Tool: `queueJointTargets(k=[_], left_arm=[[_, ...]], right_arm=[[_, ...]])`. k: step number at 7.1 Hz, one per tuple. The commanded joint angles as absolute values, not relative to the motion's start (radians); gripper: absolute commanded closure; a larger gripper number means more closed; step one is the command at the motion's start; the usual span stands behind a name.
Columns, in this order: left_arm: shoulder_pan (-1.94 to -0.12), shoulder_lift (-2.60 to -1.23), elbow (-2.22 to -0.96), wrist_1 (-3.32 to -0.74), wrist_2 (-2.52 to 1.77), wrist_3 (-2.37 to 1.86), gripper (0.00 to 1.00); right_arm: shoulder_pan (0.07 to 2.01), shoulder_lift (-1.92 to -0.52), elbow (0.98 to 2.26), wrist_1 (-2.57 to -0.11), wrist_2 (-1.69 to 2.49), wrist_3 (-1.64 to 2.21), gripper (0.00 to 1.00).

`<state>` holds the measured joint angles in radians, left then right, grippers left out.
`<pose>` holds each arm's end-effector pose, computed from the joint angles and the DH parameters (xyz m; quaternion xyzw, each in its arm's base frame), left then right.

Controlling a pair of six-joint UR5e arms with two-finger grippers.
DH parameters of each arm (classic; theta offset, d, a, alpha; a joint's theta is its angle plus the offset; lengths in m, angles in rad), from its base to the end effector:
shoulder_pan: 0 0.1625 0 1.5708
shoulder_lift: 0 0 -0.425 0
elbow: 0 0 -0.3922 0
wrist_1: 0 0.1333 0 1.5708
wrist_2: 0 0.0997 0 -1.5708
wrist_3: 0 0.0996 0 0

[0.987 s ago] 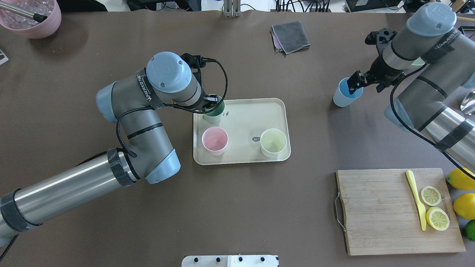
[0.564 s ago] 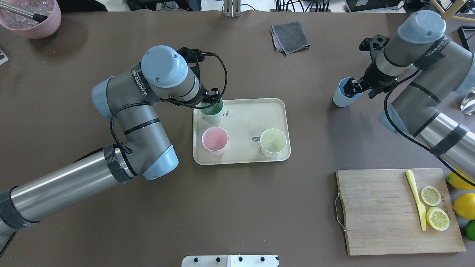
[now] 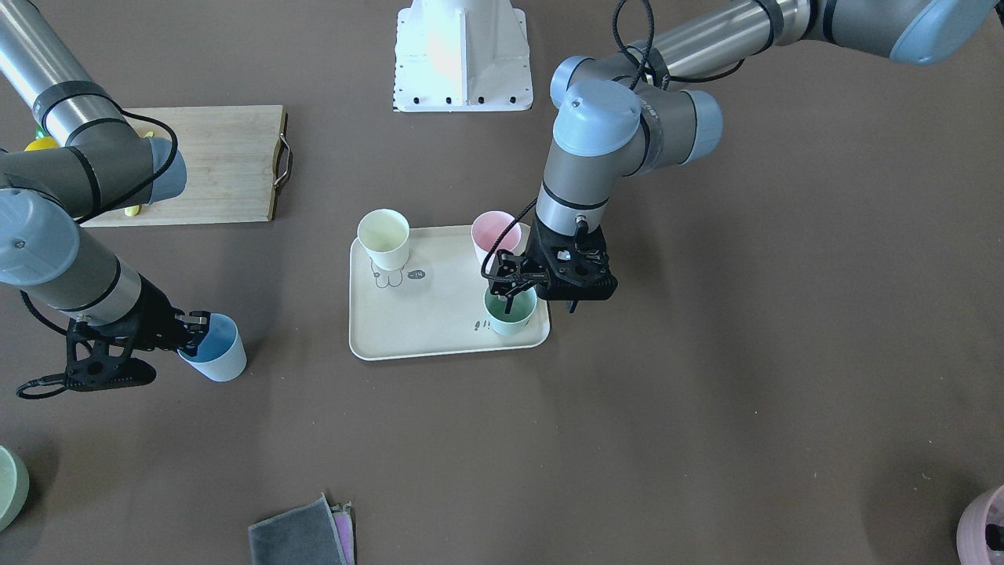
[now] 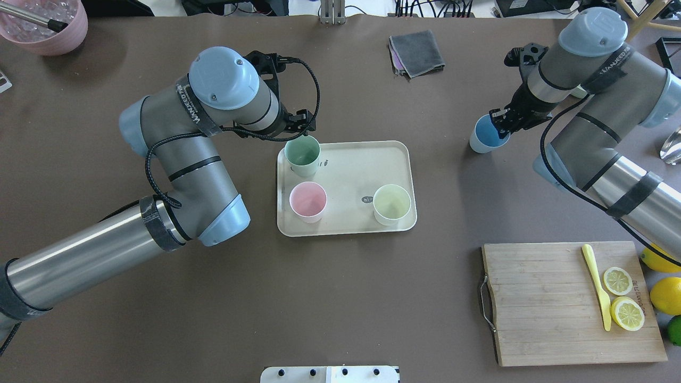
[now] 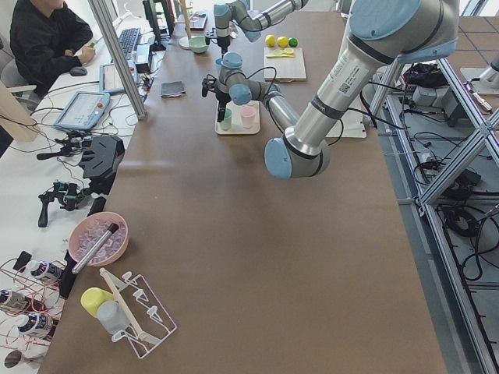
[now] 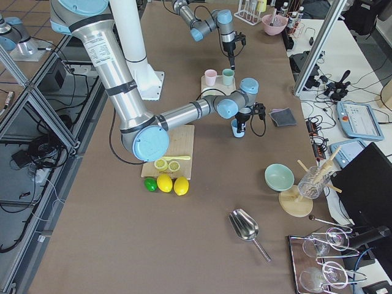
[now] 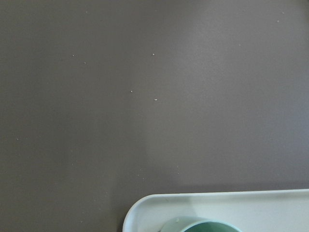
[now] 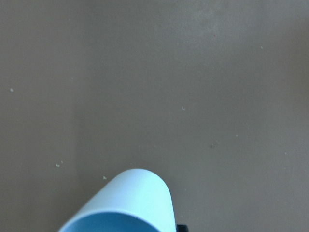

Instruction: Place all cups on tray

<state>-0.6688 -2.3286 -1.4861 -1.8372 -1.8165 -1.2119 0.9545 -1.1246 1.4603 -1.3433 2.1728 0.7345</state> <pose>0.5095 -0.5417 0.2032 0.1257 0.4449 -0.0818 0.8829 -0.3314 -0.6008 0.4329 0.0291 -0.3882 -0.0281 0.9207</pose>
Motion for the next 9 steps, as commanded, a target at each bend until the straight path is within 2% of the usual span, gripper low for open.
queueJointTargets(k=[1,4,6,9], left_arm=[[-0.695,-2.326,-1.489,-1.838,-1.833,-1.209,0.03],[-0.826,-2.251,-1.505,-1.838,-1.964,-0.973,0.03],[-0.886,-2.136,-1.577,-1.851,-1.999,-0.796,0.03],[-0.911,-2.089,-1.595,-1.853,-1.997,-0.767,0.02]], right_arm=[[0.972,-1.101,1.463,-1.345,2.184,0.736,1.0],[0.921,-0.959,1.46,-1.347,2.215,0.935,1.0],[0.829,-0.888,1.459,-1.35,2.194,1.038,1.0],[0.753,-0.885,1.44,-1.342,2.146,1.042,1.0]])
